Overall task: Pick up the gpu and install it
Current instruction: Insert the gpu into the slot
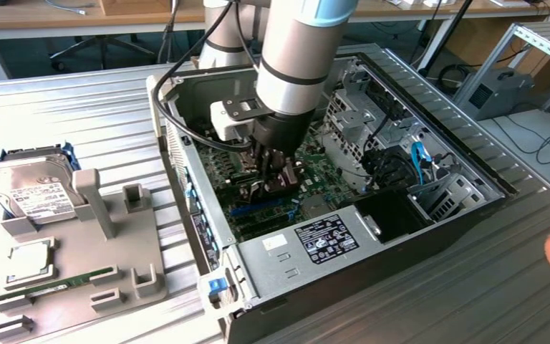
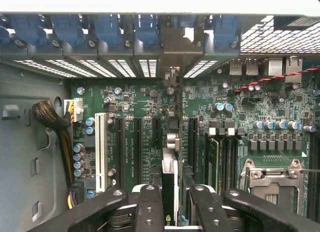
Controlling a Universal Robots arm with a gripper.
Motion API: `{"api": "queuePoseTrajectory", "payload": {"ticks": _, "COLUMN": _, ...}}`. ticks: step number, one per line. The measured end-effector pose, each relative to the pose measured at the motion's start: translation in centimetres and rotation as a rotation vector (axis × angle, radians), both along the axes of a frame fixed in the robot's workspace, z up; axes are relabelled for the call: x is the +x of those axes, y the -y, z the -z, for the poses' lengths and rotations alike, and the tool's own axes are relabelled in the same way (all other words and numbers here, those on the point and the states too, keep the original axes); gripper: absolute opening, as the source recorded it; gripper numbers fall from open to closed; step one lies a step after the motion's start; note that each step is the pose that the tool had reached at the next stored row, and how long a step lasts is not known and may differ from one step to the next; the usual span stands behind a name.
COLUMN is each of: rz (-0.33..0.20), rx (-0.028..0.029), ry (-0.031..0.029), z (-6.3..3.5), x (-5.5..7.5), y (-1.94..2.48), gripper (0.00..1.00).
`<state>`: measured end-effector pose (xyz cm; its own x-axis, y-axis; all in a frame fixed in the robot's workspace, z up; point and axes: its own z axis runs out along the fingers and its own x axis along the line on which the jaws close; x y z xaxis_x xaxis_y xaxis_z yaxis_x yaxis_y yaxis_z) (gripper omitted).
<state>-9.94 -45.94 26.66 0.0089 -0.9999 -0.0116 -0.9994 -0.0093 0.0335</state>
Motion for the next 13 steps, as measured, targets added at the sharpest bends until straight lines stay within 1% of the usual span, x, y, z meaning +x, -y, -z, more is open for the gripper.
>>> {"api": "queuePoseTrajectory", "payload": {"ticks": 9, "rz": -0.004, "rx": -0.0004, "ry": -0.0003, "z": 0.41, "x": 0.0, "y": -0.03, "gripper": 0.26}}
{"api": "queuePoseTrajectory", "payload": {"ticks": 13, "rz": -0.004, "rx": -0.0008, "ry": -0.0004, "z": 0.76, "x": 0.0, "y": -0.02, "gripper": 0.26}}
